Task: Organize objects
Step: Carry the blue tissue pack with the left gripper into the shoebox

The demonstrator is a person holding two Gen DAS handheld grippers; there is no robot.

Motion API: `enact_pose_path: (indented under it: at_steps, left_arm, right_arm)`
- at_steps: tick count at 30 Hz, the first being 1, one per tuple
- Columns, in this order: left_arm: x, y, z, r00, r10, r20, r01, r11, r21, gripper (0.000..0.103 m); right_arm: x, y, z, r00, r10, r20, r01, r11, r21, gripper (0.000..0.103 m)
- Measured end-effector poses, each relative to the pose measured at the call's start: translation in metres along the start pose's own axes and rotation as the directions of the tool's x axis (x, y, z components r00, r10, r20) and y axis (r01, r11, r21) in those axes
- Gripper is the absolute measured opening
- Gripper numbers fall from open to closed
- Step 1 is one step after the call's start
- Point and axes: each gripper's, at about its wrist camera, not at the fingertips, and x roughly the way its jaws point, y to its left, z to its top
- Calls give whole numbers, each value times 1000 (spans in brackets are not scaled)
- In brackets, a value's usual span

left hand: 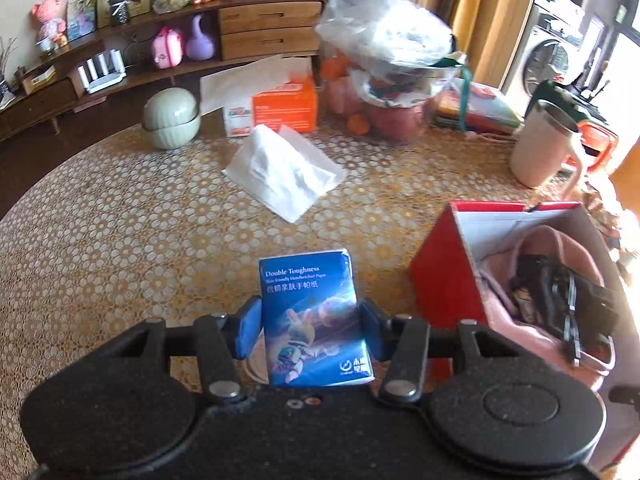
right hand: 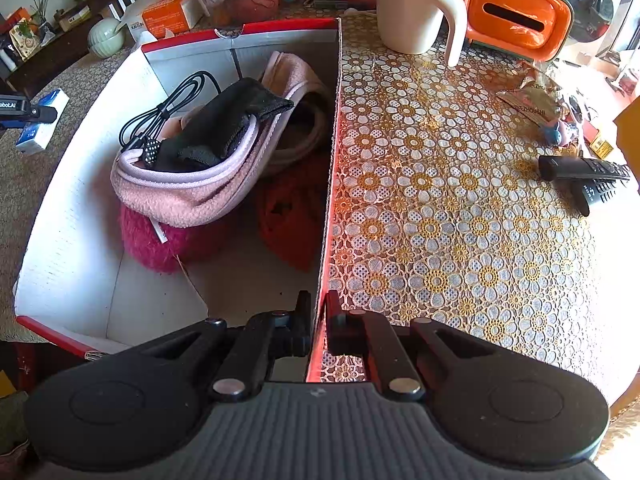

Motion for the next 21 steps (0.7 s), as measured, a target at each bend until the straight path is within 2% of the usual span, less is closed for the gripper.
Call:
enact_pose_path:
  at_steps: [9, 21]
  left_arm:
    - [-38, -80, 4, 990, -138, 29, 133, 982, 133, 51]
    - [-39, -169, 1, 969, -245, -17, 241, 934, 265, 51]
  right_arm:
    - [0, -2, 1, 1000, 4, -3, -4, 1000, -13, 6]
    - [0, -6, -1, 1000, 20, 12, -20, 1000, -15, 6]
